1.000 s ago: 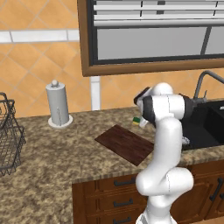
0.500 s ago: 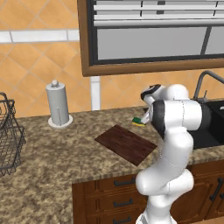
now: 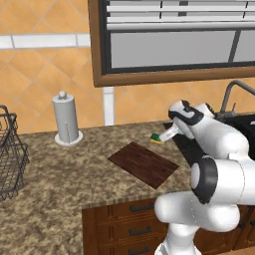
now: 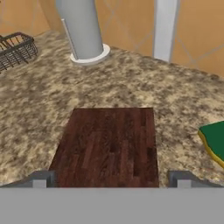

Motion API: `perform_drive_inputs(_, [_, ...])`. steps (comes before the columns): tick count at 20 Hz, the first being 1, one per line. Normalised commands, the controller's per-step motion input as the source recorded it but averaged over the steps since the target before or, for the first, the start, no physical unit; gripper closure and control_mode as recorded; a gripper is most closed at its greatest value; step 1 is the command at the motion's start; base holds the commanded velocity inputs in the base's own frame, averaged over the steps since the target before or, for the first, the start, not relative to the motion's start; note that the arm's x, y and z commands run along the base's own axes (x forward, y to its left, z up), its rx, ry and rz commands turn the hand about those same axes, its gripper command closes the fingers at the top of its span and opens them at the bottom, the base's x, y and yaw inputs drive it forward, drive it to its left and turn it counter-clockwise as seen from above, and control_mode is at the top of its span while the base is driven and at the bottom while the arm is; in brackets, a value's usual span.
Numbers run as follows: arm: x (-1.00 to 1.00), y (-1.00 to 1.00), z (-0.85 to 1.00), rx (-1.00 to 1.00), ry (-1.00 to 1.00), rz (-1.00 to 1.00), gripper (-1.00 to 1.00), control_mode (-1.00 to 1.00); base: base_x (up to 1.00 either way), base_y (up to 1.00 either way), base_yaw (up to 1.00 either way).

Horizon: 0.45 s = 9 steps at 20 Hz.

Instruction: Pick up the sponge from the counter and clean the cutting board by briefly scrubbing or pressing down on the cutting board. Once finished, release the sponge.

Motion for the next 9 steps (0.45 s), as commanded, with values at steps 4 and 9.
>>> perform_drive_inputs(4, [-0.78,0.14,0.98,-0.01,0.09,0.00,-1.00,-1.00,0.00,0.00,0.00])
perform_drive_inputs(9, [-0.91,0.01,0.91,-0.29,0.17,0.00,-1.00,-1.00,0.00,0.00,0.00])
